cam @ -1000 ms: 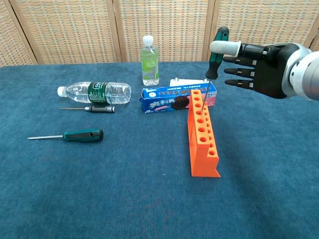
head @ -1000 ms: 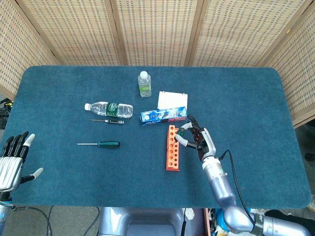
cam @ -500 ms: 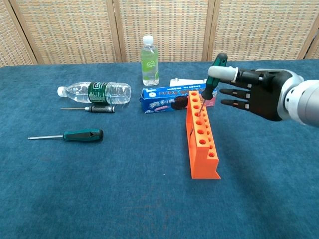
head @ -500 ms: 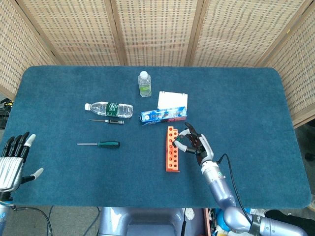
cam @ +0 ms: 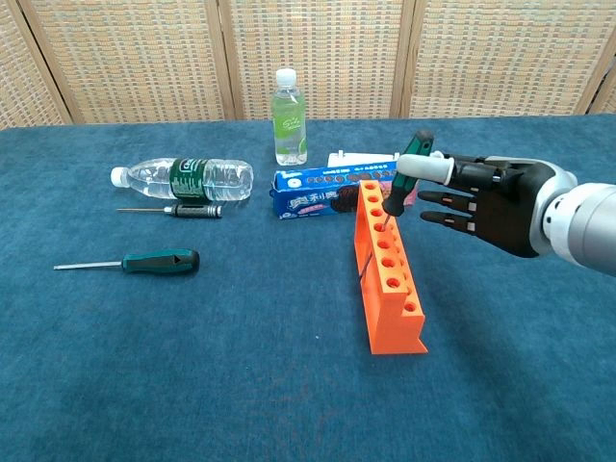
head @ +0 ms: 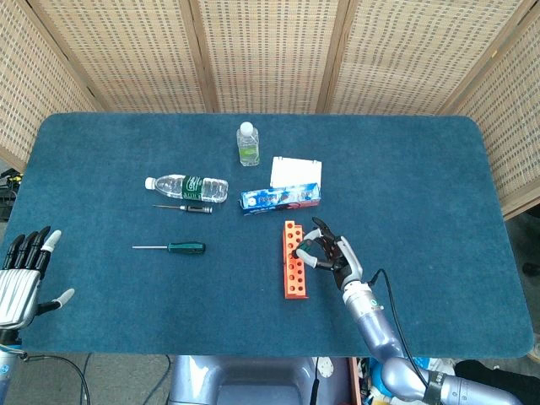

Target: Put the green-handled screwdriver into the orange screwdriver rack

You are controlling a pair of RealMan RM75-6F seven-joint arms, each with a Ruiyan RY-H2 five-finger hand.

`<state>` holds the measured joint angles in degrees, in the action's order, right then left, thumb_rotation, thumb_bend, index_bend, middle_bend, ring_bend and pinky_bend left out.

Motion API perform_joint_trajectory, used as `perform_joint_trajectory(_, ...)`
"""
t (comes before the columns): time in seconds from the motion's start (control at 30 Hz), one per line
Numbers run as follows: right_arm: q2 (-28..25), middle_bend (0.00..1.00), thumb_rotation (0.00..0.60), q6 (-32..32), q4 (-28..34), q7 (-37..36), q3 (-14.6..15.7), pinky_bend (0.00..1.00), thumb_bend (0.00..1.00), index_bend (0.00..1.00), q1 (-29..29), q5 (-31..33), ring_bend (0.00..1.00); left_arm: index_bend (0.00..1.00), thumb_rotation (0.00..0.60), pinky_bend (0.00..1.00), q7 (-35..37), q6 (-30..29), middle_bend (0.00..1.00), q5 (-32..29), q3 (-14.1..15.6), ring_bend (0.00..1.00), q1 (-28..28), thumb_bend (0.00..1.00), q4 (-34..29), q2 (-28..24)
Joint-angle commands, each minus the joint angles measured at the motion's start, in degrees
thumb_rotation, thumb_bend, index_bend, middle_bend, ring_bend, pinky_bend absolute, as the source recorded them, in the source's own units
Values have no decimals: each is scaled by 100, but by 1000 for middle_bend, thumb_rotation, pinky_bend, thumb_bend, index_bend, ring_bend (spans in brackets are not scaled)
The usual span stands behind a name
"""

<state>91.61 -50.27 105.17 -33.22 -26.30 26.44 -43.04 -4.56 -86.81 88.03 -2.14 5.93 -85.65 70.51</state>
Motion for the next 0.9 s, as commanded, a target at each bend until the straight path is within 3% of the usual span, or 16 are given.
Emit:
perform_joint_trajectory(0.03, -7, 30, 600, 18, -2, -11, 7, 0, 223, 541, -9, -36, 0, 0, 600, 0, -1, -2, 0, 5, 1, 0, 0, 0, 1, 1)
perform_joint_trajectory(0.4, -56, 0, 600, 158, -4, -147, 16, 0, 223, 383, -53, -311, 0, 0, 600, 0, 0, -20, 0, 12, 2, 0, -5, 0, -3, -1)
perform_joint_trajectory(0.9, -300, 0, 600, 342, 118, -543, -13, 0, 225, 380, -235, -710, 0, 0, 600, 0, -5, -40, 0, 46, 11, 0, -6, 0, -24, -7)
